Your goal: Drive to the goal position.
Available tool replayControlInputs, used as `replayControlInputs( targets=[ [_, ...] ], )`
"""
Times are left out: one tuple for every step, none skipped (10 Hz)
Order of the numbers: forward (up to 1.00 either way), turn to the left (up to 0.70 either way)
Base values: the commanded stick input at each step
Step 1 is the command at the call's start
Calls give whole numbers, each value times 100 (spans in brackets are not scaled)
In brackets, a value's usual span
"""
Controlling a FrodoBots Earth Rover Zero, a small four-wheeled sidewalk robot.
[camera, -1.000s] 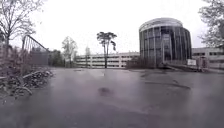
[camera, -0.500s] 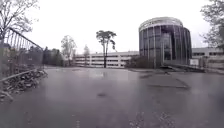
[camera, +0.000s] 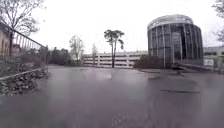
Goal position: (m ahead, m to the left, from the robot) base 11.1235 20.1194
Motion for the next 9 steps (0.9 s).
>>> replayControlInputs(
  targets=[
    [100, 0],
    [100, 0],
    [100, 0],
    [100, 6],
    [100, 40],
    [100, 40],
    [100, 0],
    [100, 0],
    [100, 0]
  ],
)
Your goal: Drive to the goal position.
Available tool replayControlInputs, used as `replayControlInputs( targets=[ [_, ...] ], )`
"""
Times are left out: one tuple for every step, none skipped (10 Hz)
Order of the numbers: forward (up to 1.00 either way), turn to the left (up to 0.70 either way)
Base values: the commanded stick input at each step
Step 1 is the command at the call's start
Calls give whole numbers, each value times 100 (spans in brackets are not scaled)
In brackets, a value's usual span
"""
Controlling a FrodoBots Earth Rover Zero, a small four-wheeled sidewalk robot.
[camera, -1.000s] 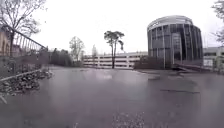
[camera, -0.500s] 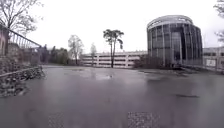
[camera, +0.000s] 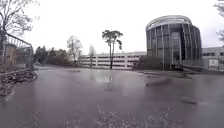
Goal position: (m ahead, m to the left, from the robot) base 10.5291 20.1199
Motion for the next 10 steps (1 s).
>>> replayControlInputs(
  targets=[
    [100, 0],
    [100, 0],
    [100, 5],
    [100, 37],
    [100, 40],
    [100, 0],
    [100, 0],
    [100, 0],
    [100, 0],
    [100, 0]
  ],
)
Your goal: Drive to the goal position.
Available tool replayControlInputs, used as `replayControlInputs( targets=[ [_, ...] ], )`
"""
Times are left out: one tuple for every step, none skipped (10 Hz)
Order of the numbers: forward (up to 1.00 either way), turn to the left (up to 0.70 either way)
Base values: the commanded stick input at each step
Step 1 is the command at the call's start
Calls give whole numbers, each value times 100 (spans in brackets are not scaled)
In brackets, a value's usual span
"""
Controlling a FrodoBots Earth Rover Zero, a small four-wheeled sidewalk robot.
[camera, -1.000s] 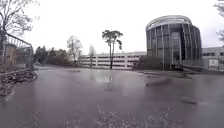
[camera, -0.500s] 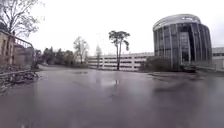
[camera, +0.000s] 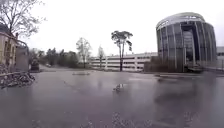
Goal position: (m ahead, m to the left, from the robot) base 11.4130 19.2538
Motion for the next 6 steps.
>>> replayControlInputs(
  targets=[
    [100, 0],
    [100, 3],
    [100, 33],
    [100, 40],
    [100, 40],
    [100, 24]
  ],
)
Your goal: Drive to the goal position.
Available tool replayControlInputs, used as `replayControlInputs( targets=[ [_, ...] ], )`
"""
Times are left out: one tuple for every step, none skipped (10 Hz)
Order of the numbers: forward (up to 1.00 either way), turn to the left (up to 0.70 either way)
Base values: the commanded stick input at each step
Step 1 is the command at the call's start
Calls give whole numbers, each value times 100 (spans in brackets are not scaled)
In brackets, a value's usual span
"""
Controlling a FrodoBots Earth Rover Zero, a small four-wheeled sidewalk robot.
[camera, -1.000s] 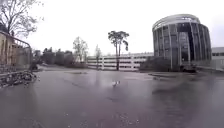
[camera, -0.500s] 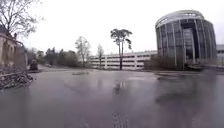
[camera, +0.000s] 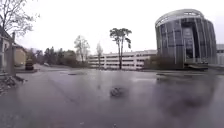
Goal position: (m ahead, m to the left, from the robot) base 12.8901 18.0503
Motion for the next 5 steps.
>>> replayControlInputs(
  targets=[
    [100, 0],
    [100, 0],
    [100, 0],
    [100, 0],
    [100, 18]
  ],
)
